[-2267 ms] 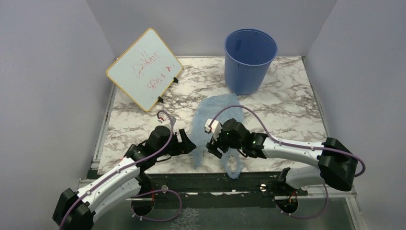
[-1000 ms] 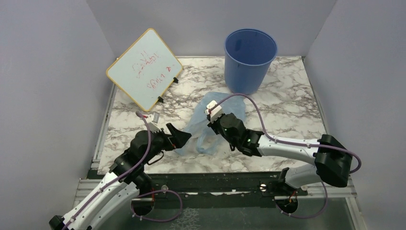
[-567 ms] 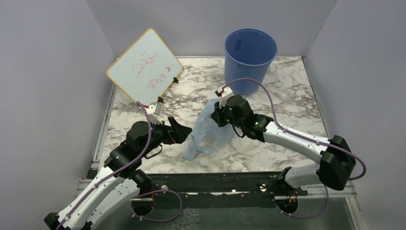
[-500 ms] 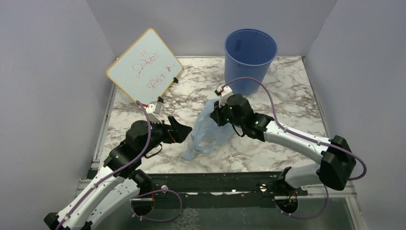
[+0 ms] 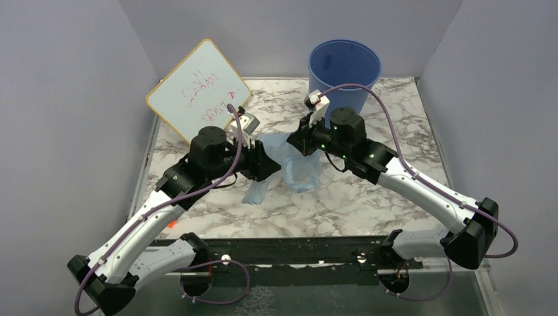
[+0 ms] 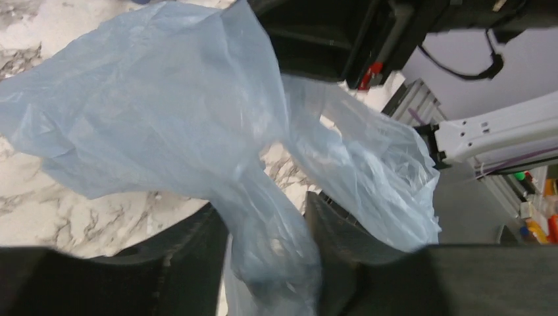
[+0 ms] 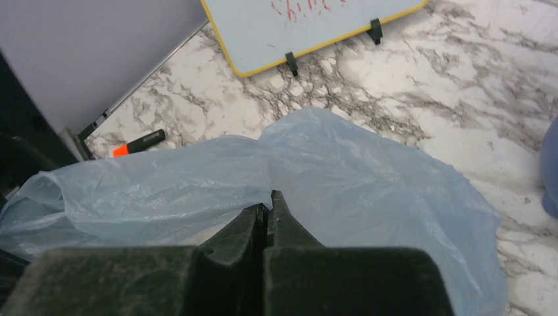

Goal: Put the trash bags into the trash bin
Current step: Unfold the trash bag at the center of the board.

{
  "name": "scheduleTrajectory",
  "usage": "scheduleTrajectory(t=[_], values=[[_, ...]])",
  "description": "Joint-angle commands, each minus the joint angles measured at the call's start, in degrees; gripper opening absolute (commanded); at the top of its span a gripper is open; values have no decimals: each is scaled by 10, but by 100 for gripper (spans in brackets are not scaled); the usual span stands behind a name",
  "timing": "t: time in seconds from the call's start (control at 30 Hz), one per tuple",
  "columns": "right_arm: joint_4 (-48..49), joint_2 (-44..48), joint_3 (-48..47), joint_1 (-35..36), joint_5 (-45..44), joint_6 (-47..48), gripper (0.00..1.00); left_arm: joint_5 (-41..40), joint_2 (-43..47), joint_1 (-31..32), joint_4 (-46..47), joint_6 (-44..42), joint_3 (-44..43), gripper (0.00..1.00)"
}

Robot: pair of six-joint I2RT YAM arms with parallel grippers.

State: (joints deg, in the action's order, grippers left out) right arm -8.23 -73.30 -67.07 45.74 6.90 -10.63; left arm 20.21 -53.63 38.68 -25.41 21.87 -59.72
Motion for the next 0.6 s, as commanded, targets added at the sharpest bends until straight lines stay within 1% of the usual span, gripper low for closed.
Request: scheduleTrajectory(t=[0.0, 0.03, 0.07, 0.1, 0.13, 0.17, 0.2, 0.27, 0.37, 0.43, 0.47, 0.5, 0.53, 0.57], values=[[-47, -7, 3, 1, -96, -67, 1, -14, 60, -1, -20, 14, 48, 40], [-58, -6, -1, 0, -118, -74, 1, -14, 70, -1, -25, 19, 57, 32], [-59, -3, -1, 1, -123, -76, 1, 1, 77, -1, -27, 24, 66, 25], [-49, 4, 4, 1, -117, -73, 1, 17, 81, -1, -28, 29, 76, 18], [-35, 13, 14, 0, -113, -71, 1, 31, 84, -1, -28, 34, 84, 10], [-20, 22, 25, 1, -116, -71, 1, 38, 86, -1, -31, 40, 91, 4], [-13, 29, 33, 1, -126, -71, 1, 41, 90, -1, -31, 45, 97, 1], [-21, 35, 38, 1, -152, -56, 1, 31, 99, -1, -26, 55, 105, 1], [-55, 33, 37, 1, -194, -17, 1, 59, 99, -1, -3, 57, 95, 0], [-68, 32, 46, 1, -175, 20, 1, 74, 92, -1, 8, 57, 82, 0], [-72, 34, 53, 1, -136, 44, 5, 76, 87, 0, 10, 56, 74, 0], [-80, 36, 55, 1, -100, 59, 16, 76, 82, 0, 9, 52, 69, 0], [-93, 39, 52, 0, -65, 59, 37, 74, 79, -1, 8, 47, 64, 0], [-102, 42, 48, -1, -27, 69, 46, 71, 75, 0, 6, 41, 62, 0]])
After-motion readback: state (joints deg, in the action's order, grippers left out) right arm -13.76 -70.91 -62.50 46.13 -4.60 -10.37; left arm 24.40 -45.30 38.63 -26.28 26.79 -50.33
